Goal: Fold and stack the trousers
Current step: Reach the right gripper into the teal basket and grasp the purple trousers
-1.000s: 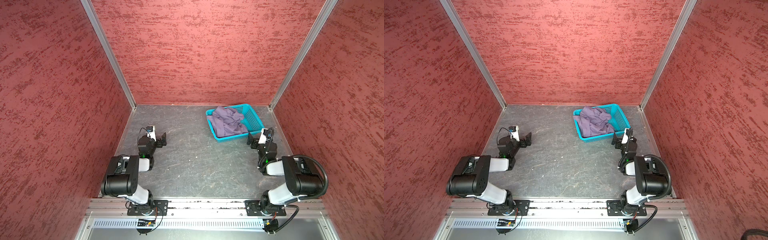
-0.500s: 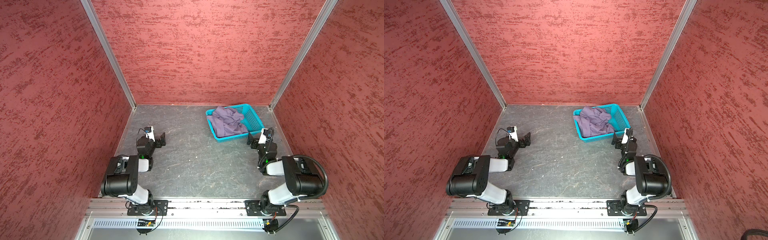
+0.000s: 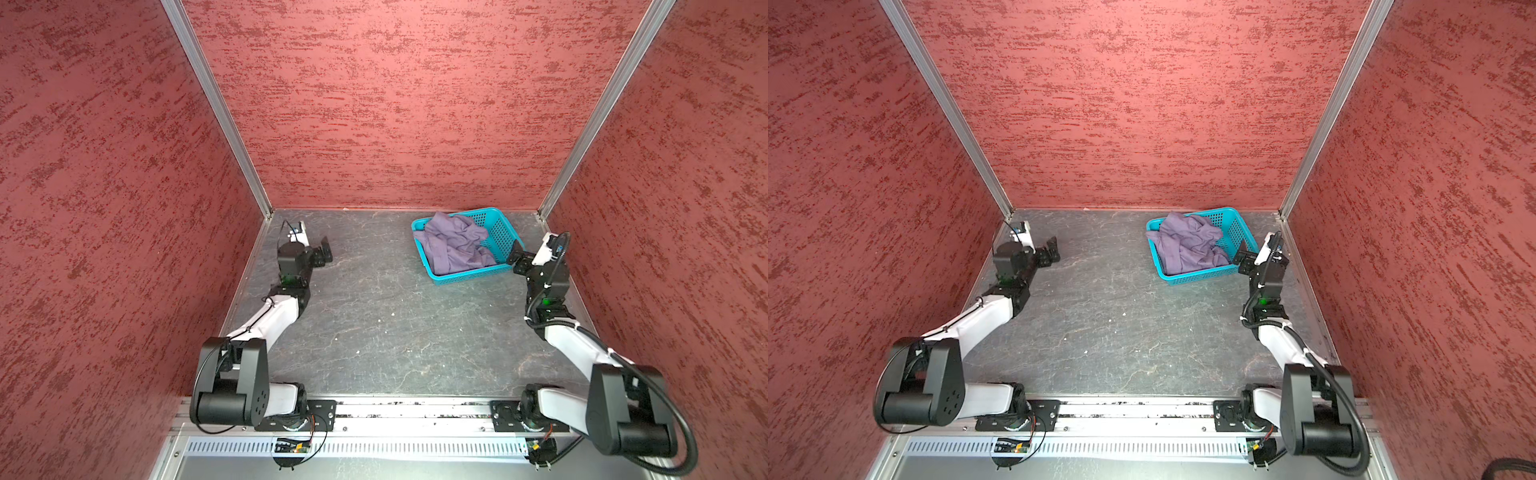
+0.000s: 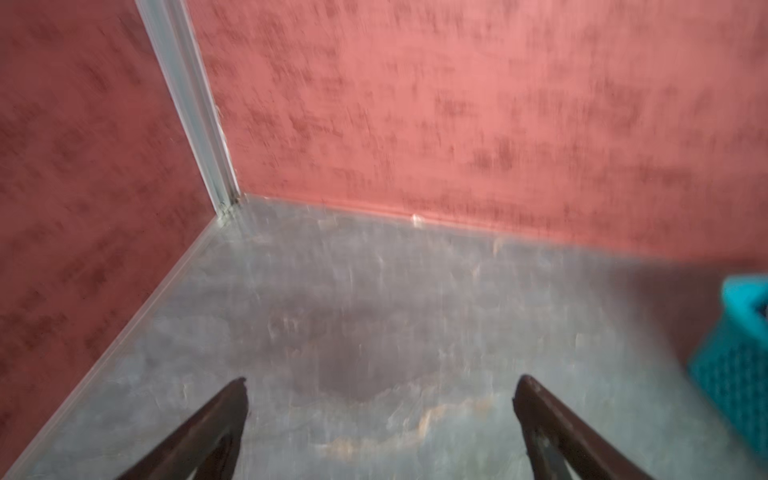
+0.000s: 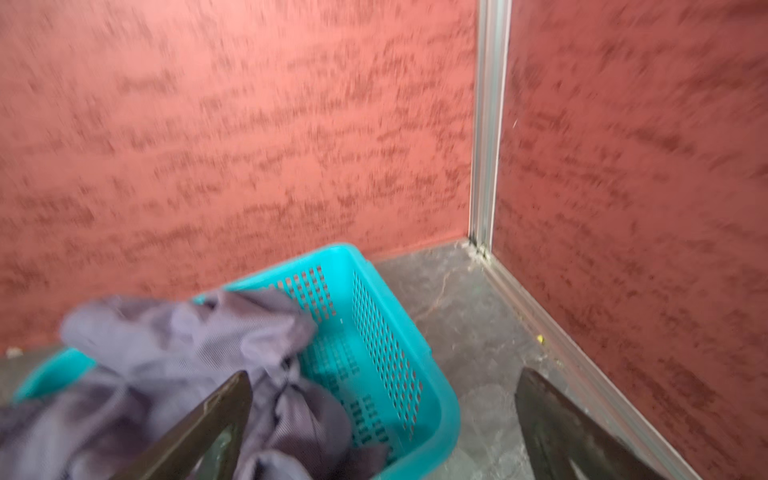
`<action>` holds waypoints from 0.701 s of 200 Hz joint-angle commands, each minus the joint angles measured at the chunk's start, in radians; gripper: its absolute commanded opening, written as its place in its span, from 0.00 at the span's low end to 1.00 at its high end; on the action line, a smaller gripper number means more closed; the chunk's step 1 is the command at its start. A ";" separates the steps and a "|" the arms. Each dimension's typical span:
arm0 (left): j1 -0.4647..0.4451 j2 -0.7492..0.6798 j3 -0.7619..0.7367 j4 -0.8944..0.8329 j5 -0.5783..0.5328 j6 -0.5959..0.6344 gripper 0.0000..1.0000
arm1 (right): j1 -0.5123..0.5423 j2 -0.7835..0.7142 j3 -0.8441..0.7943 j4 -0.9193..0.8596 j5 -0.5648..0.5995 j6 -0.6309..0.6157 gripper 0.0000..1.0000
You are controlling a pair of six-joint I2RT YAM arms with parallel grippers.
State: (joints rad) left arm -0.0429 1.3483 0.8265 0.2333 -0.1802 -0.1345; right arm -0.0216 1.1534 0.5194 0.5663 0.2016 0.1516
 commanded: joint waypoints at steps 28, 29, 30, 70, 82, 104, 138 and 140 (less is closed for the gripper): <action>0.019 0.064 0.389 -0.758 -0.096 -0.429 0.99 | 0.039 -0.017 0.235 -0.604 0.137 0.116 0.99; 0.020 0.065 0.388 -0.752 -0.081 -0.426 0.99 | 0.040 -0.013 0.241 -0.610 0.135 0.114 0.99; 0.021 0.066 0.387 -0.746 -0.065 -0.423 0.99 | 0.040 -0.009 0.246 -0.617 0.132 0.112 0.99; 0.058 0.101 0.390 -0.641 0.320 -0.515 0.96 | 0.094 0.191 0.434 -0.731 -0.005 0.083 0.99; 0.036 0.110 0.406 -0.654 0.328 -0.510 0.94 | 0.098 0.259 0.482 -0.729 -0.060 0.091 0.99; 0.011 0.110 0.423 -0.683 0.337 -0.492 0.93 | 0.100 0.404 0.588 -0.723 -0.146 0.098 0.99; 0.009 0.100 0.421 -0.677 0.404 -0.489 0.89 | 0.102 0.679 0.833 -0.806 -0.314 0.106 0.99; 0.009 0.101 0.422 -0.676 0.407 -0.491 0.89 | 0.103 0.695 0.844 -0.812 -0.325 0.109 0.99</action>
State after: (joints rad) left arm -0.0368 1.4677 1.2213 -0.4389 0.1524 -0.6163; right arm 0.0769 1.7065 1.2232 -0.1577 0.0475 0.2398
